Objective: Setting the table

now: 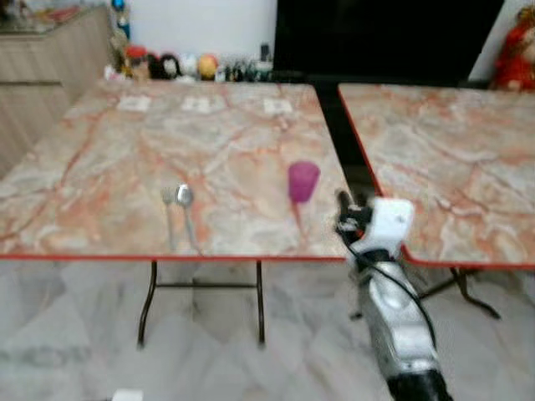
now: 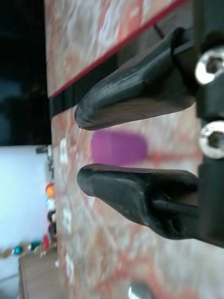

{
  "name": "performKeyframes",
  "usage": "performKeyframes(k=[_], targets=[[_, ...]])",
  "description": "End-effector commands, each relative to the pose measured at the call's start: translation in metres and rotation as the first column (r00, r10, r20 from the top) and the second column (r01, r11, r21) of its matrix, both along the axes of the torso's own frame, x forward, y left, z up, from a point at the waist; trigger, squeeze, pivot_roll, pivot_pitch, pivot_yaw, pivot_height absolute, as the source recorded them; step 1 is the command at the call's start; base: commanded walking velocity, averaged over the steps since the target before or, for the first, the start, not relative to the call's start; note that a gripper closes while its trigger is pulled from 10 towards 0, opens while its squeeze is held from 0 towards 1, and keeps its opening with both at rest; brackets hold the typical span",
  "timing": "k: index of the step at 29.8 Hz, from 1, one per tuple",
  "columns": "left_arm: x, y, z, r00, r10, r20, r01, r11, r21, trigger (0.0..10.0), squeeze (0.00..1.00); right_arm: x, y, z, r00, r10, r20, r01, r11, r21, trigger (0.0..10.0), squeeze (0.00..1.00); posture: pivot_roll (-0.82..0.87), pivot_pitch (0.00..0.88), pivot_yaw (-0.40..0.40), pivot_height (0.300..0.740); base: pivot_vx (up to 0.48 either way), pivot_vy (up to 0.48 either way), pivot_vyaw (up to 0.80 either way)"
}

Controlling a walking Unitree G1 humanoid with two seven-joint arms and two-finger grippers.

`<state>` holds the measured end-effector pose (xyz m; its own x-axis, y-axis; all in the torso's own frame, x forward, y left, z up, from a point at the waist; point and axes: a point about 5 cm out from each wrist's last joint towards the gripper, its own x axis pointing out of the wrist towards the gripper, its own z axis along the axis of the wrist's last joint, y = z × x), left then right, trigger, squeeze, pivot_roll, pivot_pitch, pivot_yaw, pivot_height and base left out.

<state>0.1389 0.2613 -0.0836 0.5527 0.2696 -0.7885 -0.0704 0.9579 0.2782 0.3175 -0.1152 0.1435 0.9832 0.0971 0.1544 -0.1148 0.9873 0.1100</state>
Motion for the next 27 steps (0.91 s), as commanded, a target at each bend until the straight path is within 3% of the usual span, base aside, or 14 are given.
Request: performKeyframes(k=[1,21,27], targets=[[-0.0012,-0.0057,-0.0021,1.000,0.002,0.002,-0.002,1.000,-0.016,10.0,0.00,-0.0009,-0.0106,-0.0044,0.999,-0.036,-0.017,0.036,0.999,-0.010,10.0,0.00,-0.06,0.005,-0.011,0.740,0.000,0.000,0.00],[0.0024,-0.0046,-0.0002,1.000,0.000,0.018,0.000,1.000,-0.014,10.0,0.00,0.0000,-0.0108,-0.0043,0.998,-0.053,-0.021,0.053,0.999,-0.001,10.0,0.00,-0.07,0.017,-0.004,0.740,0.024,0.000,0.00],[0.0033,-0.0051,-0.0001,1.000,-0.002,0.019,0.002,1.000,-0.014,10.0,0.00,0.0009,-0.0107,-0.0039,0.998,-0.054,-0.020,0.054,0.999,0.000,10.0,0.00,-0.07,0.017,-0.004,0.740,0.250,0.000,0.00]])
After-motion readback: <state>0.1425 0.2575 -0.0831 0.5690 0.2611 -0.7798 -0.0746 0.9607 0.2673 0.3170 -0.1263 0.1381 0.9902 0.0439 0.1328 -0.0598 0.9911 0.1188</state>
